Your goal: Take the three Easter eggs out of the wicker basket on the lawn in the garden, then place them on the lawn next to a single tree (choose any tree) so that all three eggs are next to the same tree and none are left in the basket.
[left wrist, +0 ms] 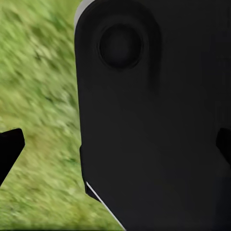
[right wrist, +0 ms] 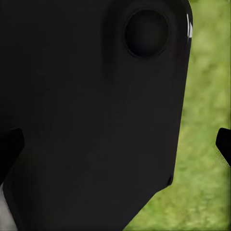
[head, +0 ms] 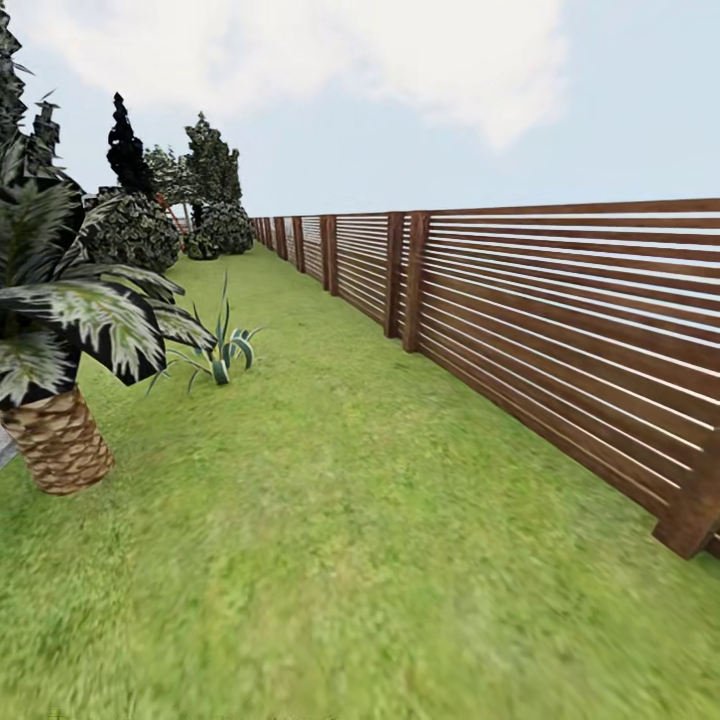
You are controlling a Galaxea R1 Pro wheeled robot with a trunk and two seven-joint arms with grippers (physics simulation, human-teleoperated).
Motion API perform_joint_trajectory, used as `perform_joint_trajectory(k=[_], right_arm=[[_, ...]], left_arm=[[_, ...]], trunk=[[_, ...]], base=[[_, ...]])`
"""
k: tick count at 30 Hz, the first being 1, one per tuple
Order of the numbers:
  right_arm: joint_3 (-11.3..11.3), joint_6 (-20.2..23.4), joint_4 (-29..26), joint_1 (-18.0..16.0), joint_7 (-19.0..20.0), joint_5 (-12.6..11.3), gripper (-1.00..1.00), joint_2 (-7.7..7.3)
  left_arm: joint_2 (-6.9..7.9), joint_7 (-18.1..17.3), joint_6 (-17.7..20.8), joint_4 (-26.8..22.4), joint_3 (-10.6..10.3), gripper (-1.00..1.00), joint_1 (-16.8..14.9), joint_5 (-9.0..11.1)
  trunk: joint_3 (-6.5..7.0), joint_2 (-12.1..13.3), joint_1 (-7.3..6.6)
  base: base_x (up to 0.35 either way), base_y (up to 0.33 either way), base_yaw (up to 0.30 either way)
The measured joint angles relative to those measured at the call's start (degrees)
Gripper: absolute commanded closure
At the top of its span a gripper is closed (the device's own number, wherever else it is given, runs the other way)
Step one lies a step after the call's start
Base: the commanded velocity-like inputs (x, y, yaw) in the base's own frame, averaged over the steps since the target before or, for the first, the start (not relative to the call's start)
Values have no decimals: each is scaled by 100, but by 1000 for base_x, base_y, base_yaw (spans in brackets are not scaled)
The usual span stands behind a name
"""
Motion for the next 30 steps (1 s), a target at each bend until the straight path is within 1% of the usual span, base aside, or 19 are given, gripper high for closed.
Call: perform_joint_trajectory(k=[9, 22, 30], right_arm=[[0, -1, 0, 0, 3, 0, -100, 0], [0, -1, 8, 0, 3, 0, -100, 0], [-6, -1, 9, 0, 6, 0, -100, -6]], left_arm=[[7, 0, 0, 0, 0, -100, 0, 0], [2, 0, 0, 0, 4, -100, 0, 0], [7, 0, 0, 0, 9, -100, 0, 5]], trunk=[[-22, 0, 0], [-52, 0, 1], [-69, 0, 0]], base=[[-4, 0, 260], [-84, 0, 260], [-25, 0, 260]])
